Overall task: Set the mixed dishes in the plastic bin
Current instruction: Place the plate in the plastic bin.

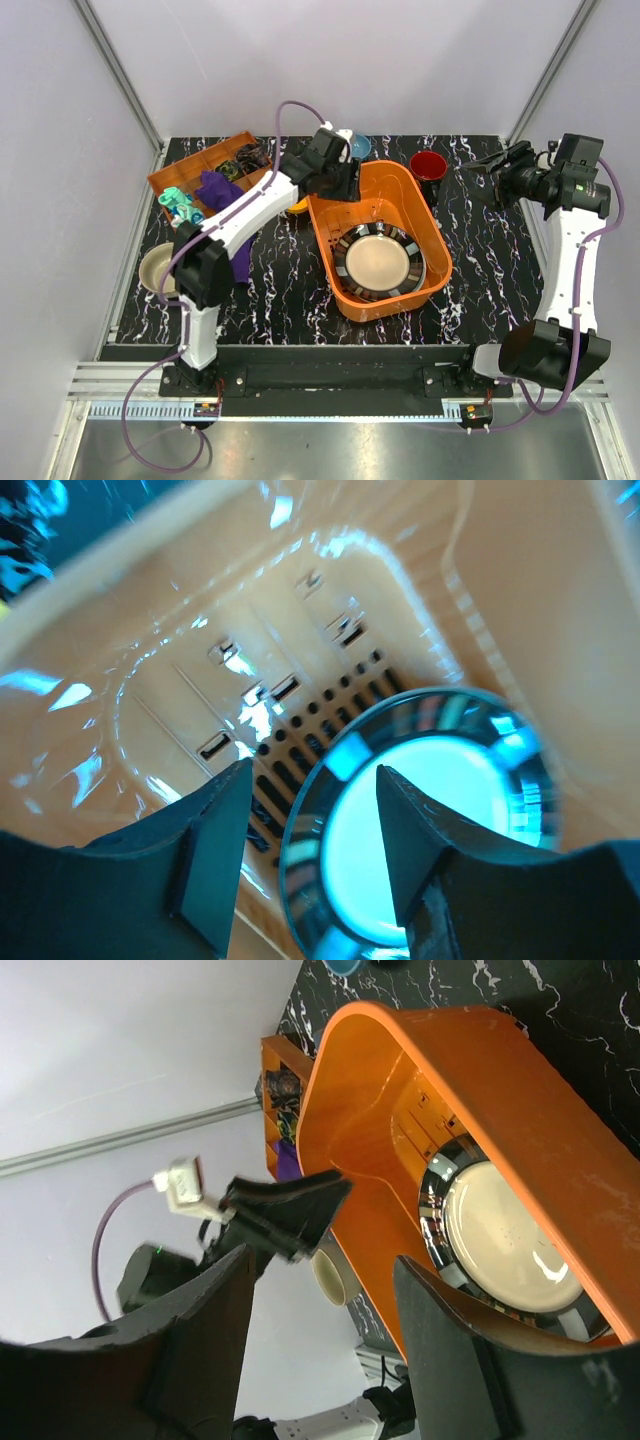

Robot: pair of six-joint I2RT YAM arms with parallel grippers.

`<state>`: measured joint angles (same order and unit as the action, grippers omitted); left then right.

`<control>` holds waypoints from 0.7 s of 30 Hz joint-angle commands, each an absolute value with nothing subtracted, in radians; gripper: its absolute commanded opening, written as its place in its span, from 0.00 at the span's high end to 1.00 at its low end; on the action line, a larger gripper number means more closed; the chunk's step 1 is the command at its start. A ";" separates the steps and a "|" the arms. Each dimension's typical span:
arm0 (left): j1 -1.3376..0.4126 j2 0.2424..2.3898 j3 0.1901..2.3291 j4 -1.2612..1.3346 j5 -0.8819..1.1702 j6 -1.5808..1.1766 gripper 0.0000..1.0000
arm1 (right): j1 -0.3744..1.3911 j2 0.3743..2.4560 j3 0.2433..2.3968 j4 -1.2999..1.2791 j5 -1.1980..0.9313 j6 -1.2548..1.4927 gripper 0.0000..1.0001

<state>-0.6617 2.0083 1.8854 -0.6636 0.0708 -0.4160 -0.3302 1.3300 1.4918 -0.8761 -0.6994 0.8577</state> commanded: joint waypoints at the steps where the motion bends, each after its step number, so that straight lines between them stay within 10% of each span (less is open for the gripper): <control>1: -0.661 1.842 1.927 -0.739 0.009 -0.549 0.43 | -0.334 1.364 1.514 -0.754 -0.707 0.903 0.34; 21: -0.376 1.497 1.763 -1.040 -0.190 -0.756 0.41 | -0.230 1.948 2.002 -0.551 -0.420 0.871 0.35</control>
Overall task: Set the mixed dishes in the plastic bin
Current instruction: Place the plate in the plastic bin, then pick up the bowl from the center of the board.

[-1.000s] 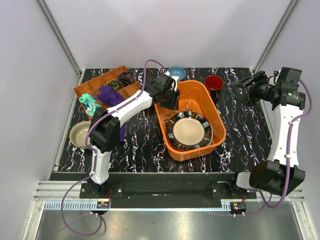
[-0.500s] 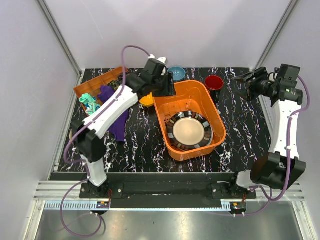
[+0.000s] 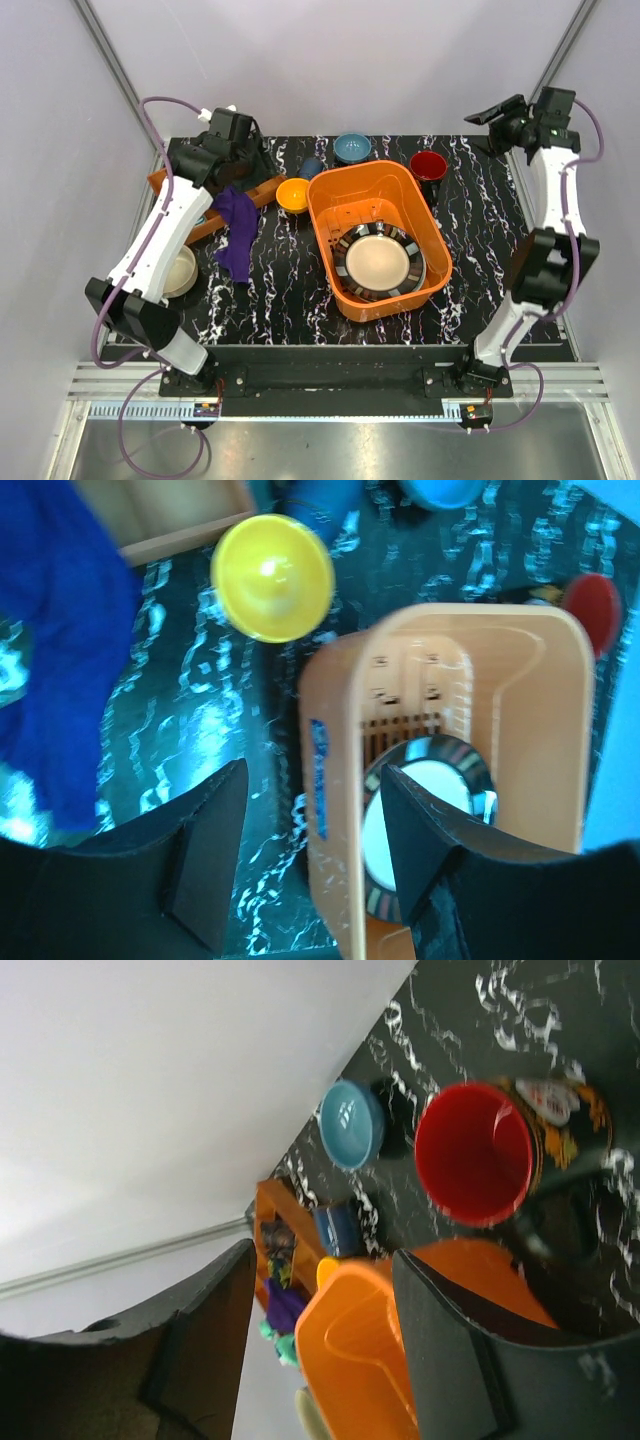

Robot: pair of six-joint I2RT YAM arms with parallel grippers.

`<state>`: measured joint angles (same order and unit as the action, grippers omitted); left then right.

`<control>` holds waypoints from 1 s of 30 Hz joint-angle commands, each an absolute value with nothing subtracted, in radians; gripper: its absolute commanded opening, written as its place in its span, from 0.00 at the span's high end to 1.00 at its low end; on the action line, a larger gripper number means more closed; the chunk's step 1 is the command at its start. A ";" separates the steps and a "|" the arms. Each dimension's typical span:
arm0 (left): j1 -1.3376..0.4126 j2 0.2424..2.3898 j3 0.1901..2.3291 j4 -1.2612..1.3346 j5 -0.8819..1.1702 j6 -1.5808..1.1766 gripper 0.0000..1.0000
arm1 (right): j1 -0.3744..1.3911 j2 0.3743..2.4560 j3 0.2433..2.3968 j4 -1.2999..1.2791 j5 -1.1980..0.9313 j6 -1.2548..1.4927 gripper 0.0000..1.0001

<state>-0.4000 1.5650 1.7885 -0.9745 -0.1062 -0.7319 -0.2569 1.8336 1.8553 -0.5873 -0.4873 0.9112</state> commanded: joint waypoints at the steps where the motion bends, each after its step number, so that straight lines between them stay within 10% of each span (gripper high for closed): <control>1: -0.365 1.470 1.749 -1.046 -0.198 -0.765 0.41 | -0.223 1.975 2.035 -0.561 -0.407 0.858 0.35; 9: -0.279 1.318 1.596 -1.107 -0.276 -0.821 0.41 | -0.170 2.292 2.529 -0.845 -0.220 0.652 0.35; 30: -0.017 1.022 1.145 -1.218 -0.382 -1.135 0.48 | -0.166 2.391 2.536 -0.853 -0.212 0.647 0.35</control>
<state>-0.0319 1.0412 1.2053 -1.2392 -0.3454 -1.0725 -0.1688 2.3939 2.4874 -0.8654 -0.2008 0.6697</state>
